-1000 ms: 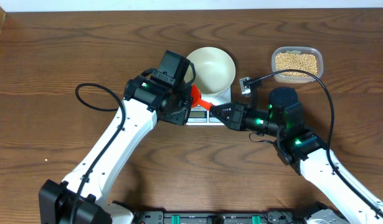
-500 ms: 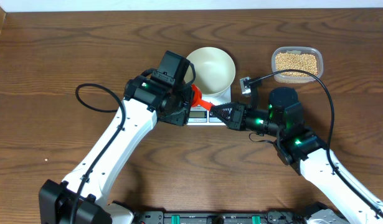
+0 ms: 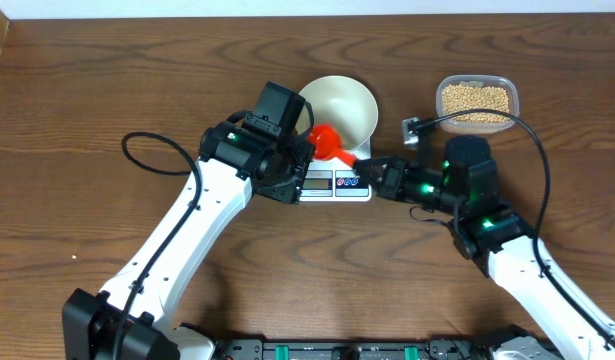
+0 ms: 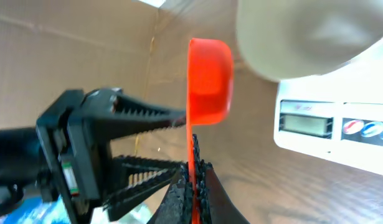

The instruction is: Scoop item into bowl and weigh 50g on scale

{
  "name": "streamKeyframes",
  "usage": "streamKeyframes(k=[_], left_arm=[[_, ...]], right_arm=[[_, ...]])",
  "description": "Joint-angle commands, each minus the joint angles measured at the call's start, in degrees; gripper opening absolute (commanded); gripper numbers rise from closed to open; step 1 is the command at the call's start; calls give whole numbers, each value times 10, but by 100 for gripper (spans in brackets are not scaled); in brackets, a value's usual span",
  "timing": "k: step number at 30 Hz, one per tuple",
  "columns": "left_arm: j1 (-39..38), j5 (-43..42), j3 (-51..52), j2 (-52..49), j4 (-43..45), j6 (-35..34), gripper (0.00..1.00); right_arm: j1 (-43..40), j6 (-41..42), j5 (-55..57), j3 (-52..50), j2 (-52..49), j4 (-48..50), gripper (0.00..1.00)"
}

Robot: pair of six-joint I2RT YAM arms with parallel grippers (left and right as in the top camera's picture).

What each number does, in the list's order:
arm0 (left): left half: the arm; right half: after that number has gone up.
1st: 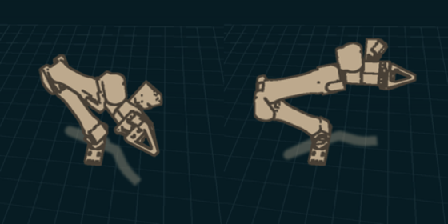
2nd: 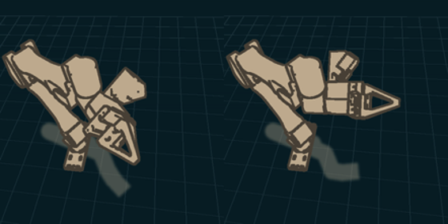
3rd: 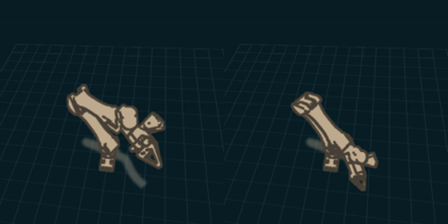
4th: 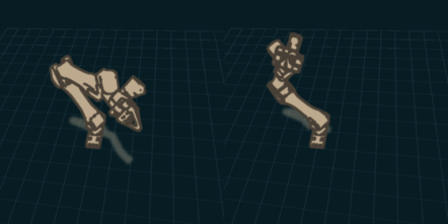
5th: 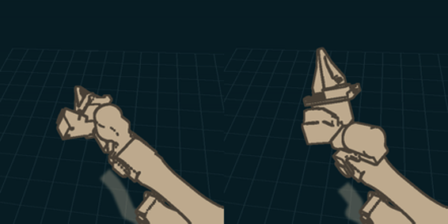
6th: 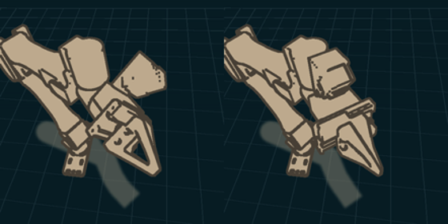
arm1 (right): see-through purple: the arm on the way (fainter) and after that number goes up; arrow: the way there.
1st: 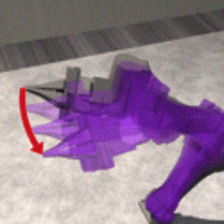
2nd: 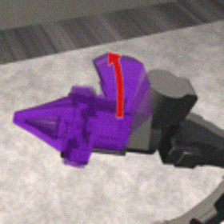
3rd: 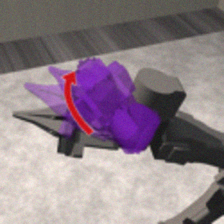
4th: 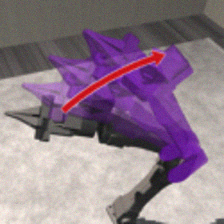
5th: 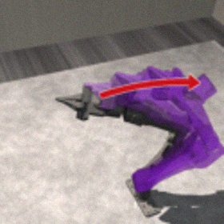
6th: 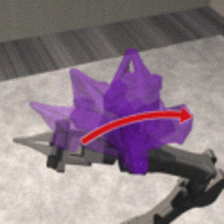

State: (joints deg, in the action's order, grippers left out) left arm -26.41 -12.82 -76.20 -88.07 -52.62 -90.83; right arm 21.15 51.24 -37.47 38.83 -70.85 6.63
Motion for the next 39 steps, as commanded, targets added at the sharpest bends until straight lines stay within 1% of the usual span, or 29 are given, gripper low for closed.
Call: streamKeyframes(k=[1,2,3,6,11,14,18,22,27,30,33,34,35,36,37,39], left_arm=[[0,27,2,-3,-4,119,59],[0,37,2,-3,-3,161,59],[0,42,2,-3,-3,186,59],[0,61,2,-3,-2,292,58],[0,72,2,-2,15,458,55],[0,71,2,1,20,526,55],[-7,71,2,12,18,591,55],[-40,71,2,26,13,636,55],[-96,71,2,28,14,640,56],[-119,71,2,28,17,640,56],[-129,67,2,28,12,640,56],[-130,53,2,28,9,640,56],[-133,48,3,27,9,640,50],[-137,48,3,24,10,641,41],[-144,55,3,20,12,641,28],[-155,75,5,14,16,640,11]], right_arm=[[-21,-34,2,9,3,-10,1],[-28,-41,1,9,4,-14,1],[-33,-49,-2,9,5,-15,1],[-52,-68,-7,9,15,-26,1],[-104,-110,-6,9,68,-71,1],[-146,-141,-6,9,112,-113,1],[-210,-182,-6,9,167,-180,1],[-290,-243,-6,9,206,-258,1],[-371,-308,-6,9,220,-312,1],[-403,-344,3,9,220,-344,1],[-413,-364,26,9,219,-365,1],[-413,-368,34,9,218,-369,1],[-413,-368,36,9,218,-371,1],[-413,-371,37,9,218,-373,1],[-413,-372,37,9,218,-375,1],[-413,-378,40,9,218,-379,1]])
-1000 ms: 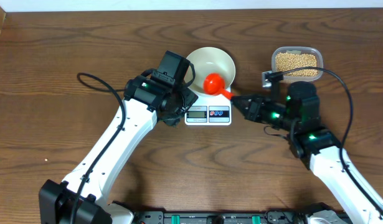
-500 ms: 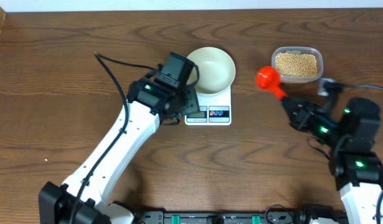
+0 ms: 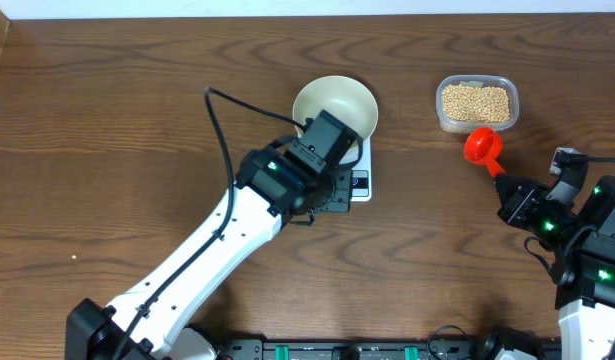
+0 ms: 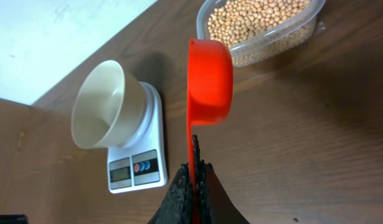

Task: Scoop item into bowl and weigh 50g on scale
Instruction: 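Move the left gripper down to the scale's button panel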

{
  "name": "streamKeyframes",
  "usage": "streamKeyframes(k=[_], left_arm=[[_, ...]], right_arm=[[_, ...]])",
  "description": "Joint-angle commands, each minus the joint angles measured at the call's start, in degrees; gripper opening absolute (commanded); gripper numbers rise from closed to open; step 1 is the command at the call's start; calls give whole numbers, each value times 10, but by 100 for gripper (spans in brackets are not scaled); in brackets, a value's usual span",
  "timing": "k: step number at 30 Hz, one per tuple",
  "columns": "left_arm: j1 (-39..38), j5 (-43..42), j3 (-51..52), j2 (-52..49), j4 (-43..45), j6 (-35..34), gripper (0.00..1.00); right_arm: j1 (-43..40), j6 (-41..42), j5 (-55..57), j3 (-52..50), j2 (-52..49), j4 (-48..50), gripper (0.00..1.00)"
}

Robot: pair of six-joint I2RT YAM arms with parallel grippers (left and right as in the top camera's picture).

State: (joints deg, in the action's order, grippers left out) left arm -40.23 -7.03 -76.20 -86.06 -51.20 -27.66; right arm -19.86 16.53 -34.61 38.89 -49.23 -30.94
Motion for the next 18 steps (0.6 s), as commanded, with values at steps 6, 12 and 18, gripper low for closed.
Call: streamKeyframes(k=[6,12,18], left_arm=[[-56,73,60,-16,56,-25,7],[-70,86,151,-17,176,-41,8],[-70,122,211,-29,289,-41,7]], right_arm=[[-3,-43,22,9,1,-7,1],[1,-46,21,9,1,-6,1],[1,-46,21,9,1,-8,1]])
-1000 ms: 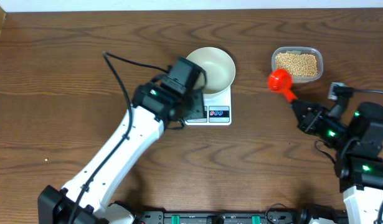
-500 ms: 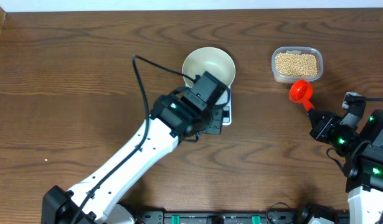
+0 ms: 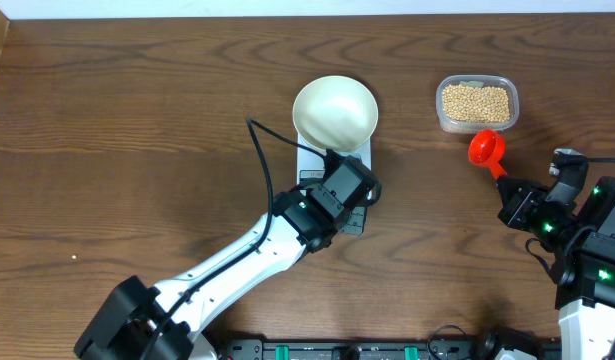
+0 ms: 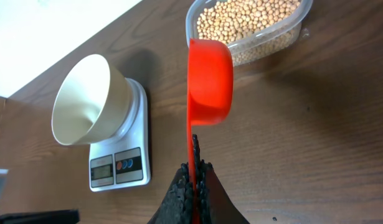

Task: Scoop item into bowl and weigh 50g on scale
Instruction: 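Move the left gripper down to the scale's button panel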

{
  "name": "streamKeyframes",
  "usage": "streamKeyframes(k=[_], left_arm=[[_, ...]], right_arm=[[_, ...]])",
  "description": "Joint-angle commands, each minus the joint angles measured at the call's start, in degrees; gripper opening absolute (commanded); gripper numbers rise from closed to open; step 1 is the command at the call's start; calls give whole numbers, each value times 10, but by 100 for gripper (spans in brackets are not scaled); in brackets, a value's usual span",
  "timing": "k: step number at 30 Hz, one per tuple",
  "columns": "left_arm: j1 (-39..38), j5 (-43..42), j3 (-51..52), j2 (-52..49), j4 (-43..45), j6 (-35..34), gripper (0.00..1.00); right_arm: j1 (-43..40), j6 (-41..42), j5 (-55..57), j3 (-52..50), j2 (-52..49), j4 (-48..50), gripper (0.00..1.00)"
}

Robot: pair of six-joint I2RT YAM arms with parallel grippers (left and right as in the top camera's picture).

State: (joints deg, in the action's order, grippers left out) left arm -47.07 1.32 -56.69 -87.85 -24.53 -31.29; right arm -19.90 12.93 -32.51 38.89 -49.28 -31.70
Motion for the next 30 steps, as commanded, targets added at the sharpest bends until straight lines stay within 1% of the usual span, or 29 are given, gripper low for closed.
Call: streamKeyframes(k=[1,6,13,17,19,23,30], left_arm=[[-1,46,19,-18,35,-4,7],[-1,59,20,-52,73,8,7],[-1,84,20,-101,133,8,7],[0,111,20,-112,136,9,7],[2,128,20,-115,138,23,7],[10,129,20,-117,153,56,7],[29,129,20,-122,168,73,7]], right_arm=[[1,-10,0,9,1,0,1],[1,-10,1,9,1,-1,1],[1,-14,1,9,1,-3,1],[1,-14,9,9,1,-7,1],[1,-14,9,9,1,-7,1],[1,-14,9,9,0,-7,1],[1,-14,9,9,-2,-7,1]])
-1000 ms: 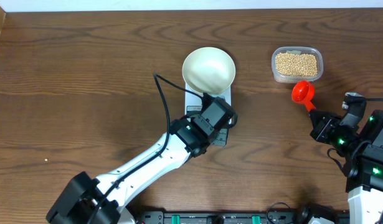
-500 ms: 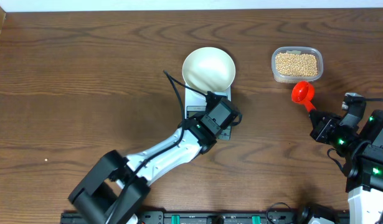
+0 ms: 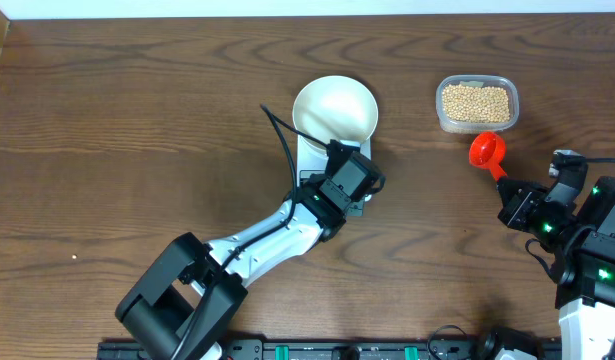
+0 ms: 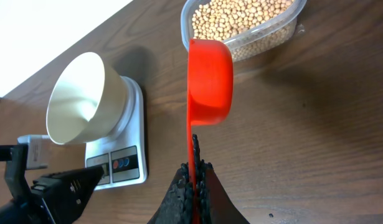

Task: Scoop item into bowl and weigh 50g on scale
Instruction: 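Move the left gripper down to the scale's button panel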

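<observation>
A cream bowl (image 3: 334, 108) (image 4: 79, 99) stands on the white scale (image 3: 309, 152) (image 4: 130, 124). My left gripper (image 3: 339, 180) (image 4: 101, 177) hangs over the scale's front panel, one dark finger pointing at the display; its jaws are mostly hidden. A clear tub of soybeans (image 3: 476, 103) (image 4: 241, 25) sits at the back right. Just in front of it hangs the red scoop (image 3: 484, 150) (image 4: 210, 81), turned on its side with no beans showing in it. My right gripper (image 3: 507, 188) (image 4: 195, 180) is shut on its handle.
The left arm (image 3: 257, 245) stretches from the table's near edge up to the scale, with a black cable (image 3: 282, 135) looping beside the bowl. Brown wooden tabletop (image 3: 107, 150) lies all round. The right arm's body (image 3: 587, 240) stands at the right edge.
My left gripper has shifted a little farther over the scale's front panel and now shows in the right wrist view. The right gripper and scoop have barely moved.
First both grippers met at the scale, the right holding the scoop beside the bowl, the left open next to it. Then the right had carried the scoop over by the bean tub, where it has stayed. The left stayed over the scale's front panel.
</observation>
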{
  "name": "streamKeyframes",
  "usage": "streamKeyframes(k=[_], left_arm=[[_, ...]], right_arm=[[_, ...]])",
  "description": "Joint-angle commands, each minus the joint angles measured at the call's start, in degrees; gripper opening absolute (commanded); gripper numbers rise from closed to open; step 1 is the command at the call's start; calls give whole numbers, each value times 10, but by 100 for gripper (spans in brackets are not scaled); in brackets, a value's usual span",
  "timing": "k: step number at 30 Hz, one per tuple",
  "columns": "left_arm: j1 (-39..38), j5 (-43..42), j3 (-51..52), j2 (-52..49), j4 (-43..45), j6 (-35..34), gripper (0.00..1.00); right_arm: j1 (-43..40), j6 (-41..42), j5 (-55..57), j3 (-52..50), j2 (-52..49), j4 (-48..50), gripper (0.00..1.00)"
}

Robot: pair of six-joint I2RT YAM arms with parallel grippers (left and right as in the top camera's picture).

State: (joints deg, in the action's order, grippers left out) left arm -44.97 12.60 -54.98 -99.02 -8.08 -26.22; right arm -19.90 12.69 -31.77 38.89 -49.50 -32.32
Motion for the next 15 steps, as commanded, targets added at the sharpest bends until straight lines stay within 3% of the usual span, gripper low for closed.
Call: streamKeyframes(k=[1,15], left_arm=[[9,16,3,-10,5,26,7],[9,16,3,-28,24,61,7]], right_arm=[[1,-12,2,9,0,-1,1],[1,-12,2,9,0,-1,1]])
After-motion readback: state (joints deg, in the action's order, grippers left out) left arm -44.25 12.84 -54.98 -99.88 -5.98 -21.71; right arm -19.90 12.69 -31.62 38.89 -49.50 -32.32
